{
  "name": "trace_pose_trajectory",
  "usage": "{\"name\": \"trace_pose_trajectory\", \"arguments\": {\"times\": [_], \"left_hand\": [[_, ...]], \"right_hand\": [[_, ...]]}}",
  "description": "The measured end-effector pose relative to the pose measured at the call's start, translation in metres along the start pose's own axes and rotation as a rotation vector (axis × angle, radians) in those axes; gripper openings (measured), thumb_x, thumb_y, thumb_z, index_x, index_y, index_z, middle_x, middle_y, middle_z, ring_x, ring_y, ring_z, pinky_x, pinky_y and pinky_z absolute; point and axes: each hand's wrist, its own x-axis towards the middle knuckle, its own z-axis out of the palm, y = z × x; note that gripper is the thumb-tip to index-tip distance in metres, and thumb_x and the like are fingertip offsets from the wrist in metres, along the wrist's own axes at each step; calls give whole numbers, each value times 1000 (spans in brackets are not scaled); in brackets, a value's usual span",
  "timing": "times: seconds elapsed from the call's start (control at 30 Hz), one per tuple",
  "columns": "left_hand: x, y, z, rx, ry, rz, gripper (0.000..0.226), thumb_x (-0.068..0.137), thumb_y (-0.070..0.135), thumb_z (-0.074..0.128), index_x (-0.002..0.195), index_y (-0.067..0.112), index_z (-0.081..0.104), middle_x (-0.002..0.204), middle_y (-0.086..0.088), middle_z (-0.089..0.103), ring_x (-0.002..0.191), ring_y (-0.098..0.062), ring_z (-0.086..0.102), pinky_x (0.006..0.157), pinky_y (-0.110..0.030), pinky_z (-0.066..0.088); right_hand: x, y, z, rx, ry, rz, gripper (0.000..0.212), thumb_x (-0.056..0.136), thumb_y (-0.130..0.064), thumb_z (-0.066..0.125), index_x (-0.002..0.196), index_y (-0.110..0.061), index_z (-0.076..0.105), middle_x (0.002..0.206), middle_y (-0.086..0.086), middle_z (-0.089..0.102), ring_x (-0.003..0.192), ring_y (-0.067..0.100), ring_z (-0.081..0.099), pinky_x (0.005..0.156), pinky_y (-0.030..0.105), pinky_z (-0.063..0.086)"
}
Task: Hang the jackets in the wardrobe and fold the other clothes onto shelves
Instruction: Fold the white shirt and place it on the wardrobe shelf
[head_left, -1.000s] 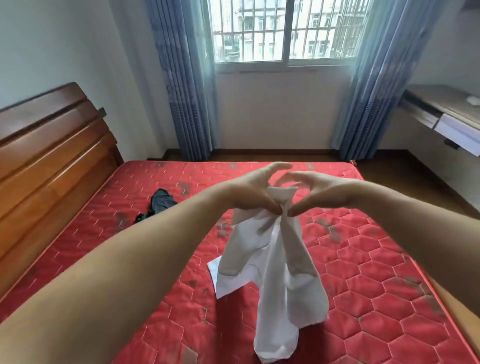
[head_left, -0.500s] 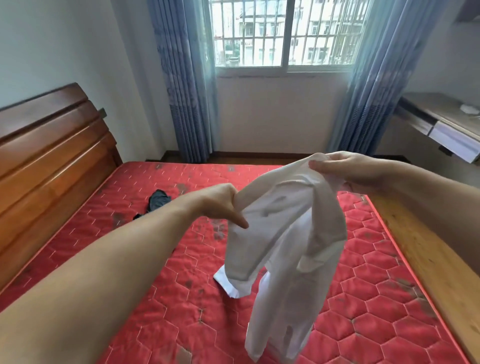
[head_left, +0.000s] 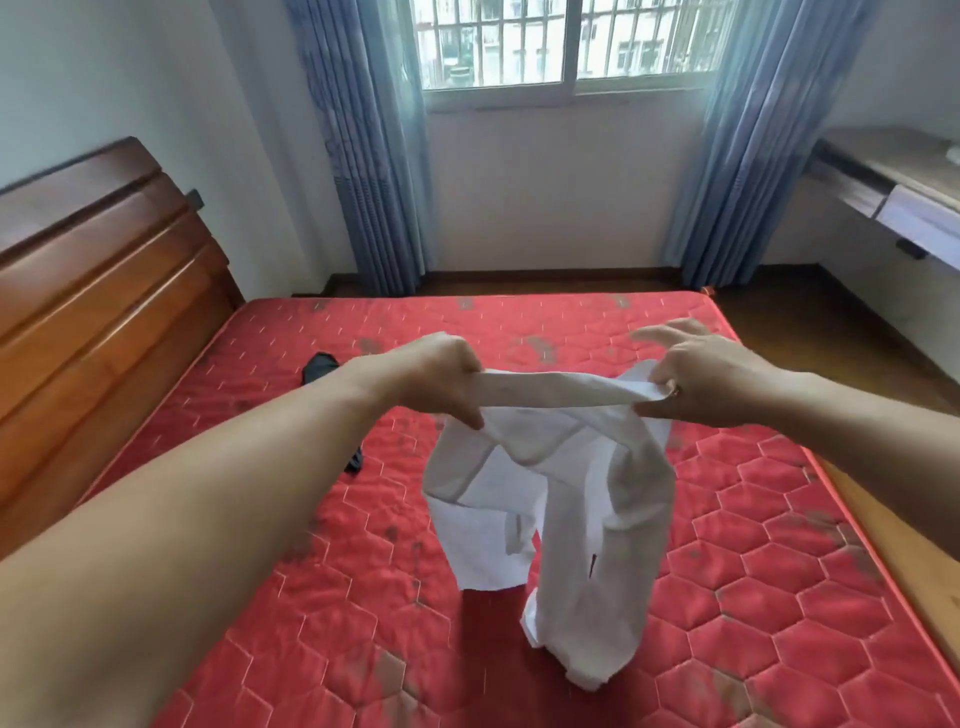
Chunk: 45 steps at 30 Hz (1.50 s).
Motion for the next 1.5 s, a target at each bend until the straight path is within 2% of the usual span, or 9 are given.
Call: {"name": "trace_pose_trajectory", "arguments": {"times": [0.13, 0.23, 0.3, 0.43, 0.6, 0.73, 0.87, 1.23, 1.5], "left_hand": [[3, -28, 53, -407, -238, -105, 22, 73, 26, 82, 75, 14, 64, 93, 3, 58, 82, -14, 54, 71, -31, 45], [10, -38, 94, -346, -684, -168, 16, 80, 16, 77, 85, 13, 63, 77, -1, 63, 69, -16, 62, 66, -30, 51], [21, -43, 115, -245, -594, -185, 11, 80, 7, 68, 78, 15, 61, 76, -5, 66, 71, -23, 68, 61, -31, 55], [62, -42, 91, -122, 121, -290, 15, 78, 10, 53, 67, 19, 53, 86, -4, 65, 82, -28, 64, 61, -29, 43], [93, -12, -60, -368, 715, -237, 21, 84, 22, 49, 64, 17, 49, 78, -5, 60, 77, -29, 54, 69, -30, 43], [73, 14, -160, -265, 925, -17, 12, 87, 17, 46, 78, 21, 53, 78, 1, 55, 77, -21, 54, 68, -27, 43], [52, 20, -182, 57, 983, 63, 10, 86, 14, 47, 77, 18, 46, 72, 4, 46, 73, -19, 49, 62, -28, 36], [22, -52, 71, 160, 544, 425, 7, 62, 7, 57, 64, 10, 63, 78, -7, 68, 54, -33, 64, 45, -31, 46], [-42, -78, 291, 418, -207, 84, 30, 89, 8, 45, 113, 11, 63, 120, -9, 57, 112, -35, 57, 85, -38, 42]], "right_hand": [[11, -11, 40, 328, -706, 336, 48, 75, -54, 75, 87, -7, 66, 80, 7, 60, 66, 16, 67, 60, 32, 56], [15, -21, 72, 465, -1068, 454, 50, 77, -39, 80, 108, -3, 65, 97, 7, 71, 85, 27, 74, 64, 42, 60], [21, -31, 93, 459, -1081, 479, 37, 84, -32, 75, 102, -1, 64, 88, 10, 70, 84, 30, 73, 53, 37, 59], [67, -20, 75, 521, -288, 614, 31, 92, -25, 61, 77, 1, 64, 65, 13, 66, 46, 23, 65, 41, 27, 51], [107, 9, -82, 469, 550, 531, 32, 87, -24, 57, 66, -1, 66, 62, 17, 58, 60, 28, 56, 52, 28, 37], [98, 24, -172, 407, 868, 334, 43, 90, -13, 52, 49, -11, 39, 55, 0, 36, 53, 19, 34, 45, 26, 24], [82, 33, -185, 199, 948, 226, 16, 84, -1, 56, 74, 0, 68, 85, 9, 62, 88, 28, 57, 70, 29, 43], [4, -40, 71, 253, 290, 394, 19, 85, -14, 59, 98, -20, 72, 129, 2, 54, 101, 29, 63, 78, 37, 51], [-64, -139, 297, 337, -193, 397, 28, 91, -23, 45, 112, -30, 63, 116, -8, 46, 104, 18, 59, 74, 32, 47]]}}
